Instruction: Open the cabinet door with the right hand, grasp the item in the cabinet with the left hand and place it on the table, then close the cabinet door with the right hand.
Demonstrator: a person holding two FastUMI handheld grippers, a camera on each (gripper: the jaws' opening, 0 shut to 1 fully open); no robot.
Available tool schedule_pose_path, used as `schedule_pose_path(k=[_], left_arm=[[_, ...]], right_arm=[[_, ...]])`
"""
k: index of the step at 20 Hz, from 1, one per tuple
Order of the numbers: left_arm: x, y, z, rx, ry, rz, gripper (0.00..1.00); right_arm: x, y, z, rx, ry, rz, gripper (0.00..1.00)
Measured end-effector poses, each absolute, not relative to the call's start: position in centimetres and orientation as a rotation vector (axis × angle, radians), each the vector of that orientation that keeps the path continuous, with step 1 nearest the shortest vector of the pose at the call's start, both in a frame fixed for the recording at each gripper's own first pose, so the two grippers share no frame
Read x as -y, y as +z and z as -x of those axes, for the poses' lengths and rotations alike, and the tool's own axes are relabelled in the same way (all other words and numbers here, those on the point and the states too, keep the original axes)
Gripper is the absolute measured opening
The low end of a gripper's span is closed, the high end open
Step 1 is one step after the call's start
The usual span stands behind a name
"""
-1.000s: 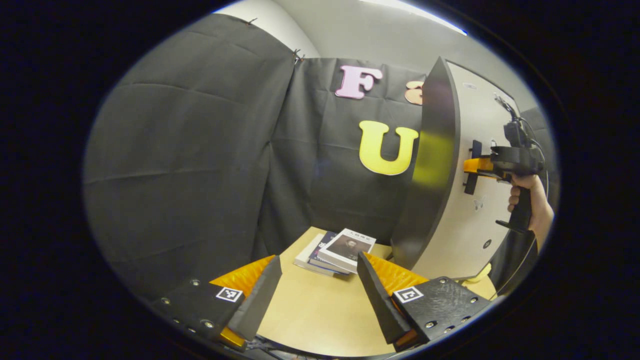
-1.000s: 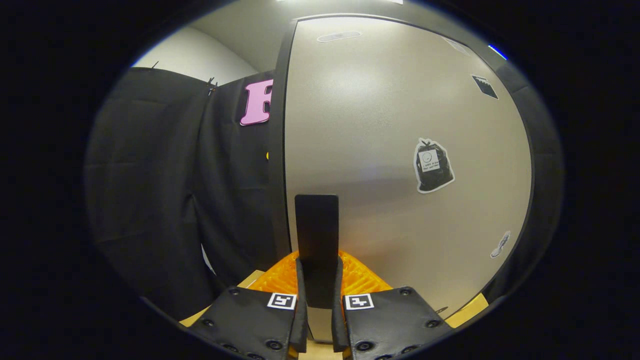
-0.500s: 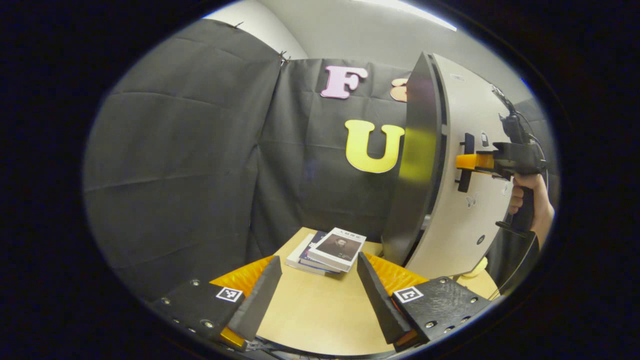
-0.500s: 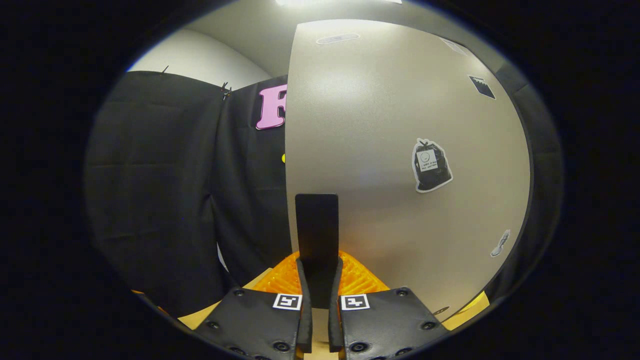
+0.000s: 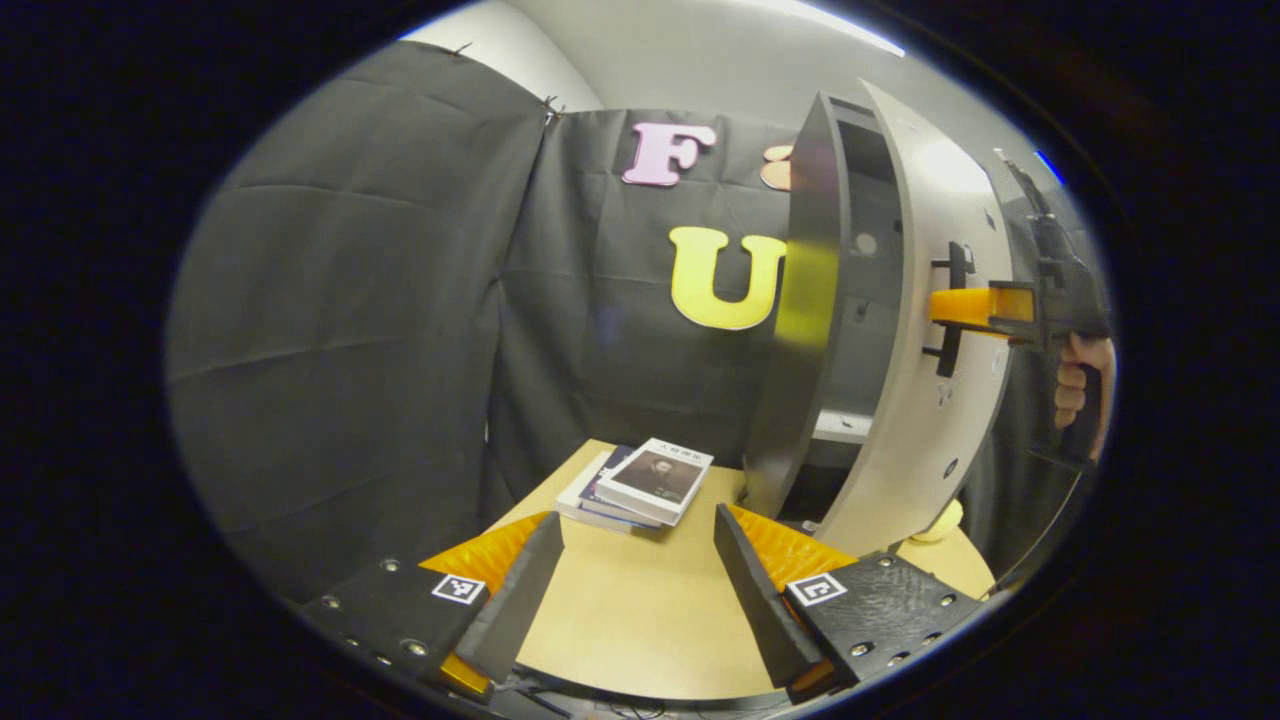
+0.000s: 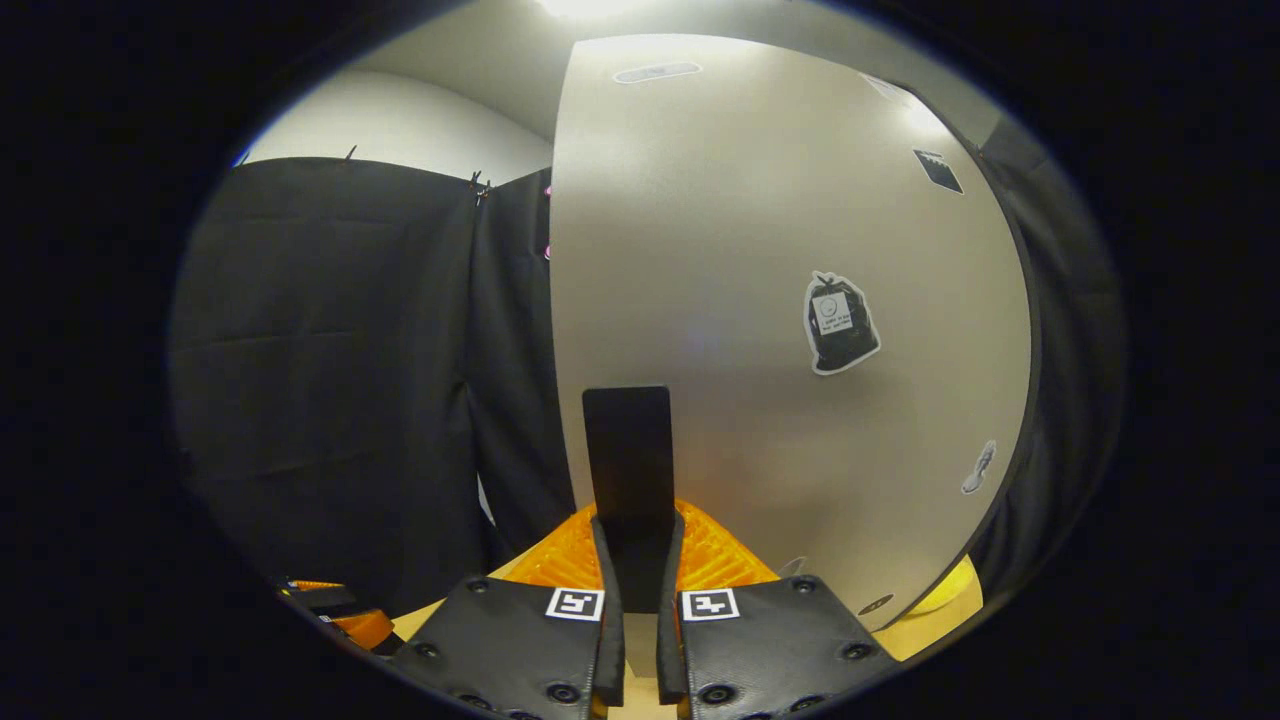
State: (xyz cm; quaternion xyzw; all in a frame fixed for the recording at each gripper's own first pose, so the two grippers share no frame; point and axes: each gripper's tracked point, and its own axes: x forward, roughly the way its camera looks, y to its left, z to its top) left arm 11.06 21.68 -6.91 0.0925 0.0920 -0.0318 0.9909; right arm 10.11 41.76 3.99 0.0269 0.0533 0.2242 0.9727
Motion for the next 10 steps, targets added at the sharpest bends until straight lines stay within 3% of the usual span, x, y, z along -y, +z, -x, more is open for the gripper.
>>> schedule_pose_path(k=[10], left_arm=[[-19.8,-5.2,-10.2,-0.145,-0.108,-0.203,0.92]], right_arm=[[-39.2,4.5,-6.3,-0.142,0.493,-0.059,0.12]])
